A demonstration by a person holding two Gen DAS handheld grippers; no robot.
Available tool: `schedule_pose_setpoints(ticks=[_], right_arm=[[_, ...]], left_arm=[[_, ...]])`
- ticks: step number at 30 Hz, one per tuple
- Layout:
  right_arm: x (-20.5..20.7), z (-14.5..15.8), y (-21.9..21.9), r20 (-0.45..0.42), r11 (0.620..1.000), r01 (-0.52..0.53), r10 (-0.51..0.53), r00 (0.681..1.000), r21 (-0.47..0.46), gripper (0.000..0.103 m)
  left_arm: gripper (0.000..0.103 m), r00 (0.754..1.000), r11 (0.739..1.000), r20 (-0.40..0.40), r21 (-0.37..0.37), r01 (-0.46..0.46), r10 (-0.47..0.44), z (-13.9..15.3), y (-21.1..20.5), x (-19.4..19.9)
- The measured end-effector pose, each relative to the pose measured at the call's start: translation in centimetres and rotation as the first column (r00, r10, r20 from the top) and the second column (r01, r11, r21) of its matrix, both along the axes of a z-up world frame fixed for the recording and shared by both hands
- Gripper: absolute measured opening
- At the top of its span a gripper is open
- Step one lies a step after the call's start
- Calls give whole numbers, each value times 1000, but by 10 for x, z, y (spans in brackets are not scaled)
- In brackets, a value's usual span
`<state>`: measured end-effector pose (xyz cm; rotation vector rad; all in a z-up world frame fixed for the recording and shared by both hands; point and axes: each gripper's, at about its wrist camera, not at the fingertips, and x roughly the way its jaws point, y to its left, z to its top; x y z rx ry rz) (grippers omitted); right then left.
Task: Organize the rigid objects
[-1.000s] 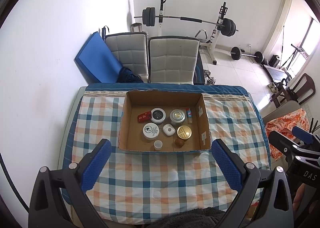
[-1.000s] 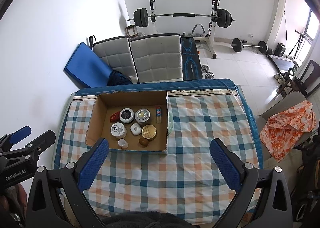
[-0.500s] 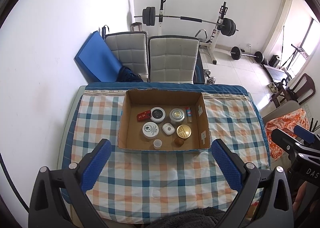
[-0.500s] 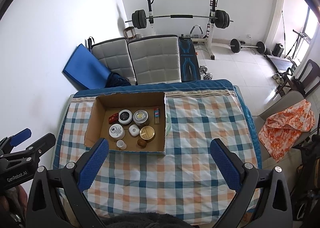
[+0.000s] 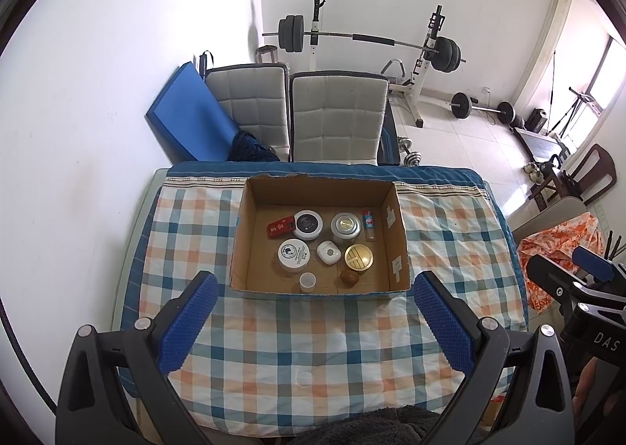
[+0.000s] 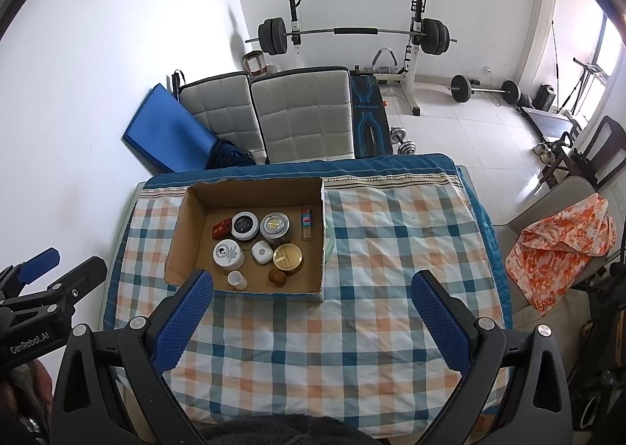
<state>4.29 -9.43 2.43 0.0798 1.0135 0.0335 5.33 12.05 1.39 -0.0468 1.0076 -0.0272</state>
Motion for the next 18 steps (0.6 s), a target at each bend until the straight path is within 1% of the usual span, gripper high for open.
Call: schedule_pose_setpoints(ticks=[18], right_arm=[[-2,-4,-1,8,999,26,-26,1000,-32,103]], left_arm=[[103,1000,1000,5,4,-22,22,2,0,-3]])
